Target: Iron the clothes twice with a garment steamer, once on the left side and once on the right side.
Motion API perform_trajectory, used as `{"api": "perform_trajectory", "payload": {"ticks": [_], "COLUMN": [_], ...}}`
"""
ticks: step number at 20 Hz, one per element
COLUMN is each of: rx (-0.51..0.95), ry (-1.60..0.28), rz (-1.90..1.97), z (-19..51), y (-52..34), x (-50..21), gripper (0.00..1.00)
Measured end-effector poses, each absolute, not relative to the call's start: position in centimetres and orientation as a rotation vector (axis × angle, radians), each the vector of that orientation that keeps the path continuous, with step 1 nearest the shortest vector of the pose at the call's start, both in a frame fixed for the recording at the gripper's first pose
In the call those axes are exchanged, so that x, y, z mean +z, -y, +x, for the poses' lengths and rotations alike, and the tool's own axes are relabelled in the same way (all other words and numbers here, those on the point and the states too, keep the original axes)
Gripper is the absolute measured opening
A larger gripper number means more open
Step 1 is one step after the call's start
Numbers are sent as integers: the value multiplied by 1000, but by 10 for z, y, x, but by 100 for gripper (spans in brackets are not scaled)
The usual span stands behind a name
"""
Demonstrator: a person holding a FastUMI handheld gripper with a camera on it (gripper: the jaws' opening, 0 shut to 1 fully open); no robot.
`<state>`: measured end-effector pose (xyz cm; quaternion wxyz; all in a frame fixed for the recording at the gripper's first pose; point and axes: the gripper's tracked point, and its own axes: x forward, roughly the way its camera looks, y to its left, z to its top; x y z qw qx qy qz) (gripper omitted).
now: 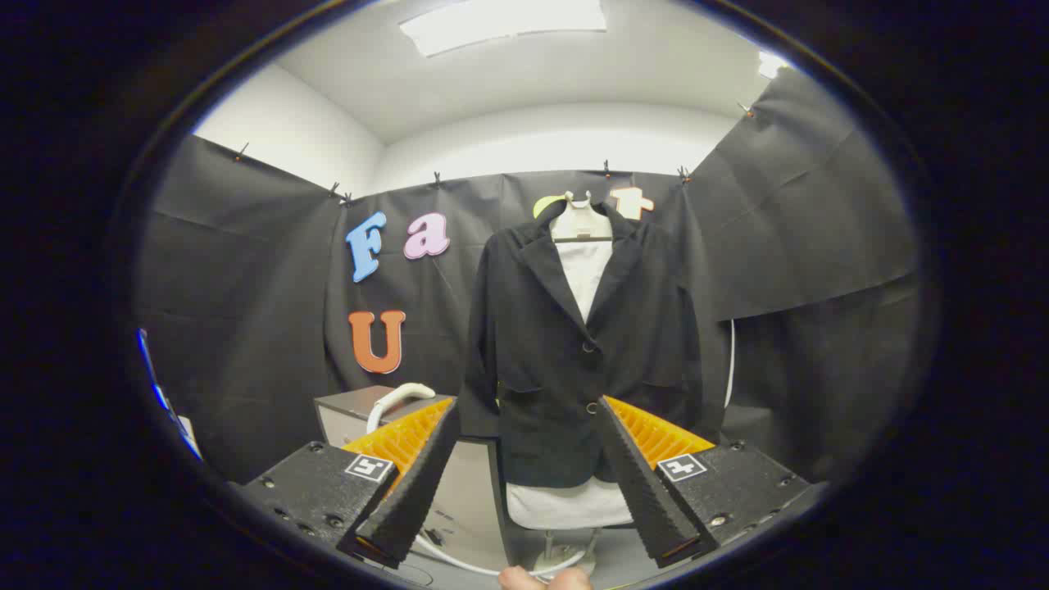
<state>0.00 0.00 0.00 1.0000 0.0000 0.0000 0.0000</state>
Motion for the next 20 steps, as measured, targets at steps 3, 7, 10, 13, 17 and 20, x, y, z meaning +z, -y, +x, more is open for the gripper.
{"api": "perform_trajectory", "payload": {"ticks": [3, 7, 10, 13, 17, 20], "rx": [30, 60, 78, 80, 106, 121], "ry": [27, 33, 22, 21, 14, -14], "rz": [8, 11, 6, -6, -27, -23], "z": [12, 34, 51, 62, 76, 96], "y": [-14, -41, -68, -94, -134, -159], "x": [11, 15, 10, 11, 7, 0], "gripper": [100, 100, 100, 100, 100, 100]}}
